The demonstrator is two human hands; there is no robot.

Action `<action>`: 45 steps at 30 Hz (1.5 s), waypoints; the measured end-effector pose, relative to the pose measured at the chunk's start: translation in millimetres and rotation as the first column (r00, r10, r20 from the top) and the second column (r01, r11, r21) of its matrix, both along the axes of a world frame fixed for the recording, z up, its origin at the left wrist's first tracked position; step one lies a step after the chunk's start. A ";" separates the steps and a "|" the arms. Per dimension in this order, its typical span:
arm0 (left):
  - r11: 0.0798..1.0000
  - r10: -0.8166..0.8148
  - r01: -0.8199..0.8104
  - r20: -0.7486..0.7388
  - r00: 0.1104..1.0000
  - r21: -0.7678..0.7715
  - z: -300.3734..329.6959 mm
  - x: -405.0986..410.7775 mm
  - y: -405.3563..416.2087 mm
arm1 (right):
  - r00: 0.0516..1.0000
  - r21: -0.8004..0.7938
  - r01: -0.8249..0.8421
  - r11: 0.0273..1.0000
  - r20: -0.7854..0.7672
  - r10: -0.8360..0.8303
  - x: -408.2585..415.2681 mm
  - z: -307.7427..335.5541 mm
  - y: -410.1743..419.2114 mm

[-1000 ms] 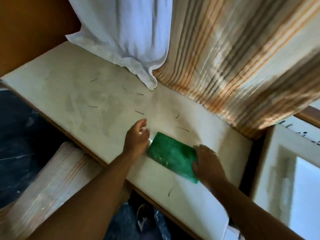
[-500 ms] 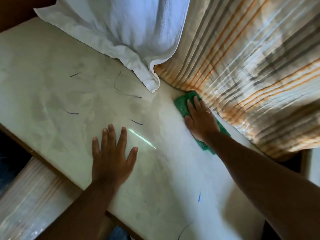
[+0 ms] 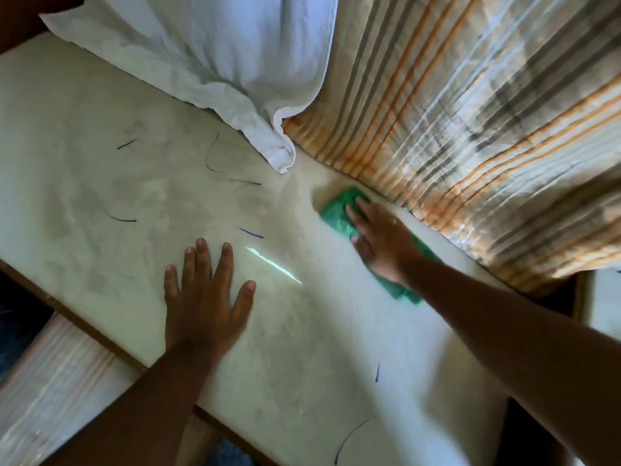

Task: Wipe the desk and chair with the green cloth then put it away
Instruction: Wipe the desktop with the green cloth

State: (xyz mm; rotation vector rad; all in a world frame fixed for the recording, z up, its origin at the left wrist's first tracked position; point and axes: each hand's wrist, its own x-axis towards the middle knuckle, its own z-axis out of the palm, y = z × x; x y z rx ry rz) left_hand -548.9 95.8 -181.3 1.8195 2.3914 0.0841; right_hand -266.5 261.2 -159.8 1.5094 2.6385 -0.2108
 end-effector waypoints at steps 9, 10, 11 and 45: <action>1.000 -0.002 0.002 0.016 1.000 0.006 7.0 2.7 -1.4 | 0.991 -0.009 -0.093 0.996 -0.100 0.092 -12.2 -14.1 -213.3; 1.000 -0.001 0.001 0.013 1.000 0.006 6.6 1.9 -0.9 | 0.976 -0.036 -0.176 0.984 -0.136 0.169 -9.0 -14.7 -257.4; 1.000 -0.005 0.005 0.011 1.000 0.004 5.9 1.7 -1.7 | 0.961 -0.051 -0.241 0.969 -0.149 0.231 -3.8 -15.5 -288.7; 0.998 -0.057 0.056 0.107 0.993 0.011 7.7 -0.2 -6.0 | 0.986 -0.003 0.134 0.991 -0.096 -0.133 19.1 -3.1 -339.0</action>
